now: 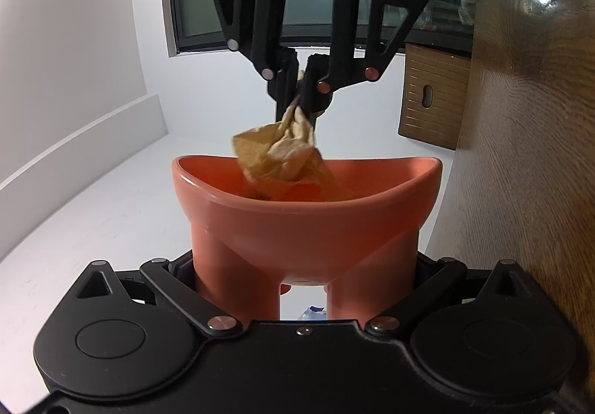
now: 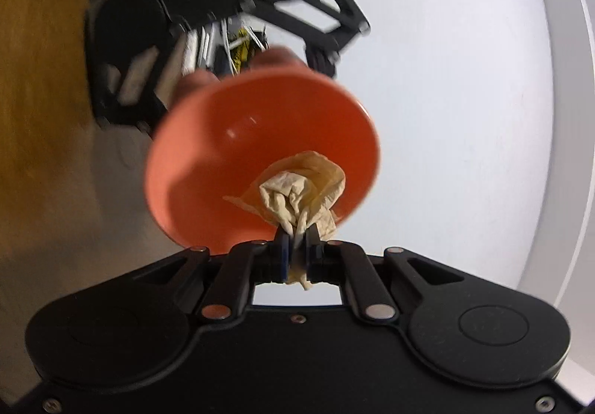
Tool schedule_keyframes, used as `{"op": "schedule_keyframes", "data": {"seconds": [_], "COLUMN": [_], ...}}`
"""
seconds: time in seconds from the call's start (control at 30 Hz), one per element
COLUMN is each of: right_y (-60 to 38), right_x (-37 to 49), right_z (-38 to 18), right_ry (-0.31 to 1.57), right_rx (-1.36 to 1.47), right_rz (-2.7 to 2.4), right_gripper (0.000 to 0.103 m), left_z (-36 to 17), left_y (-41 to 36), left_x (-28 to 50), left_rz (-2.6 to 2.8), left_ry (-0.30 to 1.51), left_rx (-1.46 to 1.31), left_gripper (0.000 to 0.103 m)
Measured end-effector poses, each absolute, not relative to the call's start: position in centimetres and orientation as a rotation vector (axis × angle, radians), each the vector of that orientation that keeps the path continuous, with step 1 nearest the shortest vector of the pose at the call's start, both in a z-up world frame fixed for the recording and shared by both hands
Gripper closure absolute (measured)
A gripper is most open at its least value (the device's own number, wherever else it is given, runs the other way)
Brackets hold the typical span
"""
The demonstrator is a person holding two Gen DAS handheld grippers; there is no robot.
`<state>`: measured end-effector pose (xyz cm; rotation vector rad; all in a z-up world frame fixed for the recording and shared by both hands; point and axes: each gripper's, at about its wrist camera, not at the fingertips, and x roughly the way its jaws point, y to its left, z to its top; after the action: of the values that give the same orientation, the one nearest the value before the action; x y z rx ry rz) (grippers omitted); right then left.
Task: Clean bowl
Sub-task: 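Wipe the cloth inside the bowl with the right tool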
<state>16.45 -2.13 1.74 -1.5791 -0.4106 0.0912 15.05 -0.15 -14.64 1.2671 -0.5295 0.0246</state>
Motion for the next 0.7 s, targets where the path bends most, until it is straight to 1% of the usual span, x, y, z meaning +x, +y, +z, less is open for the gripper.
{"op": "schedule_keyframes", "data": {"seconds": [0.33,0.4,0.5,0.57,0.6,0.7], "right_y": [-7.0,-7.9,-9.1,-9.0,-9.2,-9.0], "right_x": [17.6,18.3,18.3,17.5,16.9,15.0], "right_z": [0.5,0.5,-0.5,-1.4,-1.7,-2.4], "right_ry": [-0.335,-0.297,-0.272,-0.290,-0.308,-0.349], "right_rx": [-1.586,-1.587,-1.624,-1.650,-1.662,-1.695], "right_rz": [0.087,0.085,0.122,0.153,0.183,0.264], "right_gripper": [0.095,0.095,0.095,0.097,0.095,0.095], "left_z": [-14.7,-14.7,-14.7,-14.7,-14.7,-14.7], "left_y": [0.0,0.1,0.1,0.2,0.2,0.3], "left_x": [14.8,14.8,14.8,14.8,14.7,14.5], "left_rz": [0.024,0.023,0.023,0.022,0.022,0.021], "left_ry": [-0.530,-0.530,-0.530,-0.530,-0.530,-0.530], "left_rx": [1.266,1.266,1.266,1.266,1.266,1.266], "left_gripper": [0.005,0.005,0.005,0.005,0.005,0.005]}}
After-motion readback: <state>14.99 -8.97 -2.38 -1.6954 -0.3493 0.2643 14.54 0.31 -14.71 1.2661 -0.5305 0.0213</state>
